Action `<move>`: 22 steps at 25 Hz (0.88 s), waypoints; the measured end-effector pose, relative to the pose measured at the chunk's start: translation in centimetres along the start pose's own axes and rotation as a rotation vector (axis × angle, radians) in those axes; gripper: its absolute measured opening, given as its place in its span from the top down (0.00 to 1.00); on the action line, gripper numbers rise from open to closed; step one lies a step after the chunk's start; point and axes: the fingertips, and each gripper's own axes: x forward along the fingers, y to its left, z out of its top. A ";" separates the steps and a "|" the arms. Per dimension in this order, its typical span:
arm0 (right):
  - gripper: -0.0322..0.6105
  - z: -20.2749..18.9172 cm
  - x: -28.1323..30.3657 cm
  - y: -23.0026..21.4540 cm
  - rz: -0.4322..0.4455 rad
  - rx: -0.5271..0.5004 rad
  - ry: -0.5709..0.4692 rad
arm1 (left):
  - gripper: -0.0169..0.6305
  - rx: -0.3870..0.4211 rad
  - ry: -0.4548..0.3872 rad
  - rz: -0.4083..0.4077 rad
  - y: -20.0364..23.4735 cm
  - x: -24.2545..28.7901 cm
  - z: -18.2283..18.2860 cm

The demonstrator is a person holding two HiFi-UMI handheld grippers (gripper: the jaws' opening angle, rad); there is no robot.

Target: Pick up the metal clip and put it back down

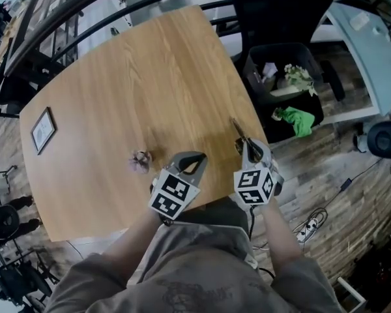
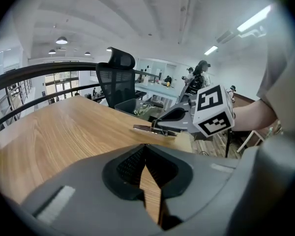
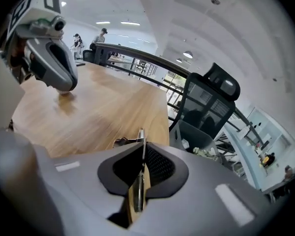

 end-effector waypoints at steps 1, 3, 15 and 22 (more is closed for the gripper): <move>0.93 0.3 -0.5 0.1 0.020 0.022 -0.004 | 0.97 0.007 0.001 0.003 -0.1 -0.5 0.2; 0.93 1.2 -1.9 0.0 0.045 0.062 -0.018 | 0.97 0.020 -0.005 0.006 -0.3 -1.8 0.9; 0.93 10.7 -12.5 -2.8 0.020 0.101 -0.166 | 0.97 0.065 -0.125 0.099 1.7 -11.2 8.1; 0.93 14.1 -17.3 -2.6 -0.004 0.088 -0.226 | 0.97 0.104 -0.151 0.104 1.0 -15.0 9.5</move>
